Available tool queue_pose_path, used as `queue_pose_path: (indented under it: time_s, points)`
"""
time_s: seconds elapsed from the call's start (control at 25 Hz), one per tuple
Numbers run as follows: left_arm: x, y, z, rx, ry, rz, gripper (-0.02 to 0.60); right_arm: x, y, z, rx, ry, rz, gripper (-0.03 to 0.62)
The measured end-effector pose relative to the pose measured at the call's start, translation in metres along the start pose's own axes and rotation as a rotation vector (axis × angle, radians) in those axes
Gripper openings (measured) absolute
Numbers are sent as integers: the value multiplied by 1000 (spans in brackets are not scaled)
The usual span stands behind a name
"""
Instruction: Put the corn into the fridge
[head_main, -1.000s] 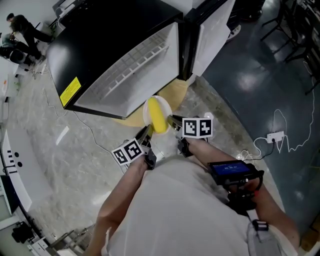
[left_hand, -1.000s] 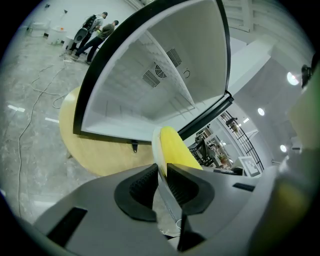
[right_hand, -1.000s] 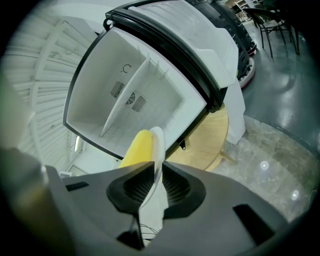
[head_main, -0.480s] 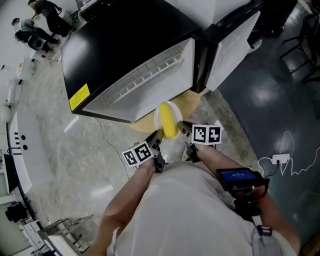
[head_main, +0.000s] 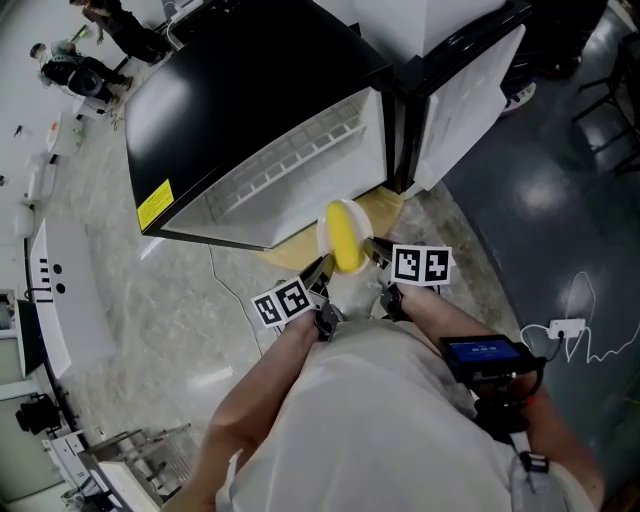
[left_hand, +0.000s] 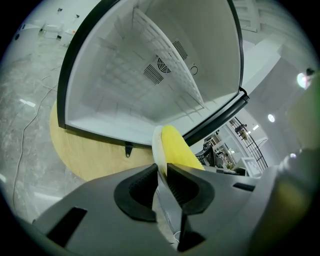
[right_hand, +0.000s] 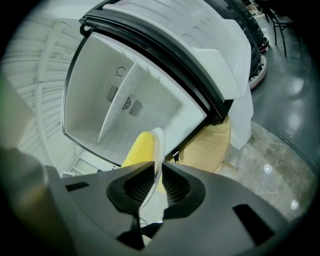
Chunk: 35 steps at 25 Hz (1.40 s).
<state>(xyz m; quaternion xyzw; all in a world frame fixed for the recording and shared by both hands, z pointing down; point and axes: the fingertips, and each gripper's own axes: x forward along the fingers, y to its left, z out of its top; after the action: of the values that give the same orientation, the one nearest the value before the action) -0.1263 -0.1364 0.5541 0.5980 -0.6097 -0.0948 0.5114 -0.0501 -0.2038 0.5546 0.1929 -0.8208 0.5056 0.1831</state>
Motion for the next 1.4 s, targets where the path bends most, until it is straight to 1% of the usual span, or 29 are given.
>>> queue_pose_path:
  time_s: [0.28, 0.44, 0.6, 0.84, 1.08, 1.4]
  points:
    - [5, 2, 10, 2, 3, 19, 61, 8, 1, 10, 13, -8, 14, 52]
    - [6, 6, 21, 31, 11, 29, 62, 16, 2, 13, 18, -20, 14, 52]
    - [13, 12, 31, 48, 20, 20, 62, 27, -1, 17, 24, -32, -2, 52]
    - [28, 31, 41, 32, 43, 8, 62, 47, -9, 23, 26, -13, -42, 52]
    - [41, 36, 53, 59, 53, 24, 61, 59, -15, 32, 30, -16, -66, 52]
    - [62, 48, 67, 61, 70, 43, 62, 80, -26, 45, 45, -22, -96, 52]
